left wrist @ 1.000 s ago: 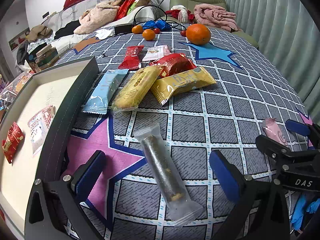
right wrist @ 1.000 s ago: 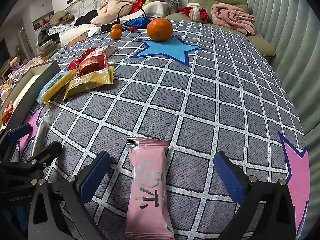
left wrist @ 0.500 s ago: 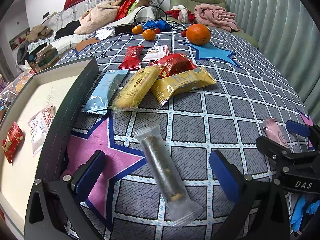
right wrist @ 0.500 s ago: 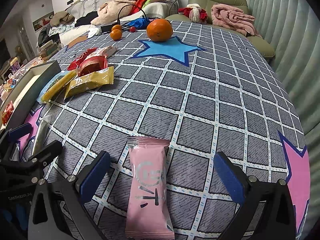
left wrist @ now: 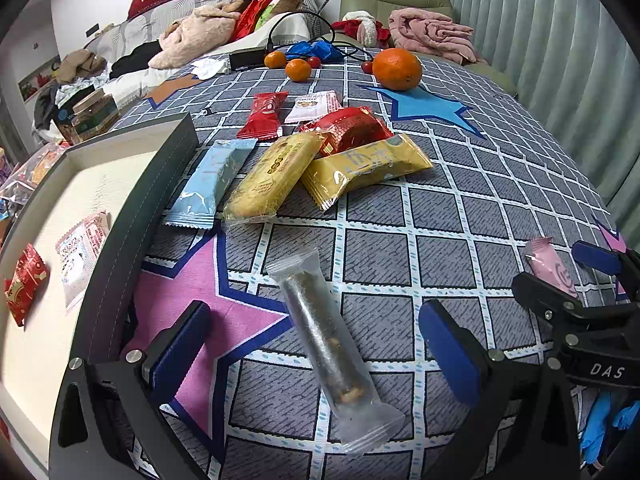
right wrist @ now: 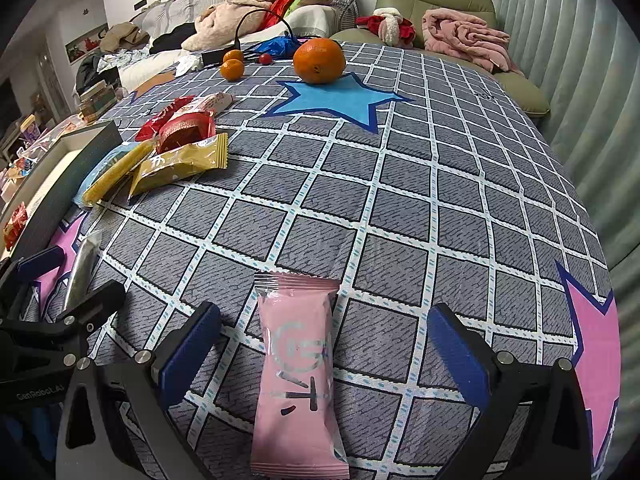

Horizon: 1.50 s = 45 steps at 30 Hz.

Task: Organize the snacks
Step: 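Lower the pink bar onto the bed with the right tool and release it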

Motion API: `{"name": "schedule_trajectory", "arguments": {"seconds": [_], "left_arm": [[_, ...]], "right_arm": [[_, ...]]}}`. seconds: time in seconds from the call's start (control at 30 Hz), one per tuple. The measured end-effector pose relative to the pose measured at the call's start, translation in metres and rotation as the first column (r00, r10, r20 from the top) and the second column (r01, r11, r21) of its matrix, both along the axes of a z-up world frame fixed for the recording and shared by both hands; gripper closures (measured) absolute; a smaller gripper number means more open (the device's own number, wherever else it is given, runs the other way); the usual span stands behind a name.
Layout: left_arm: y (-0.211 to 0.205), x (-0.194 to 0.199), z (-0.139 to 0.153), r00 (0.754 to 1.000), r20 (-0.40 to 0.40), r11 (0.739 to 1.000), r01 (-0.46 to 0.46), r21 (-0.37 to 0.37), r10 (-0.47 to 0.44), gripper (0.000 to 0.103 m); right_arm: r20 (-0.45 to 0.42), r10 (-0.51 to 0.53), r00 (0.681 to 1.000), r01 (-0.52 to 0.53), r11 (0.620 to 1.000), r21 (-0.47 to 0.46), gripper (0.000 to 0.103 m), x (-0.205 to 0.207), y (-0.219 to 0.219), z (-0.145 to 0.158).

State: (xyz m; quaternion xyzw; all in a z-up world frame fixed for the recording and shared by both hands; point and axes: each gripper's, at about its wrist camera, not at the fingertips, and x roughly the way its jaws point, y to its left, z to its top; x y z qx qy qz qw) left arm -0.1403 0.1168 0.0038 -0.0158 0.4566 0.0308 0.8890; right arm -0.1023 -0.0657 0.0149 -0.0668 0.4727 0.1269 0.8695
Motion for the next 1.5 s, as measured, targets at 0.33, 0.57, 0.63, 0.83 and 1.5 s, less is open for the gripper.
{"name": "schedule_trajectory", "arguments": {"seconds": [0.33,0.57,0.63,0.83,1.5], "left_arm": [[-0.0006,-0.0004,0.0001,1.0,0.0,1.0,-0.001,0.001,0.001,0.0],[-0.0003,-0.0002,-0.0001,1.0,0.001,1.0,0.0,0.001,0.0,0.0],[-0.0001,-0.0001,-0.0001,1.0,0.001,1.0,0.0,0.002,0.0,0.0],[0.0,0.0,-0.0002,1.0,0.001,1.0,-0.001,0.002,0.001,0.0],[0.0026,0.0013,0.0006,1.0,-0.012,1.0,0.0,-0.001,0.0,0.0]], "right_arm": [[0.001,0.0,1.0,0.0,1.0,0.0,0.0,0.0,0.0,-0.0002],[0.001,0.001,1.0,-0.001,1.0,0.001,0.0,-0.0002,0.0,-0.0003],[0.001,0.001,1.0,-0.001,1.0,0.0,0.0,0.0002,0.0002,-0.0004],[0.002,0.001,1.0,-0.001,1.0,0.001,0.0,-0.0003,0.0001,-0.0004],[0.002,0.001,1.0,-0.001,1.0,0.0,0.0,0.0004,0.0006,-0.0015]]}}
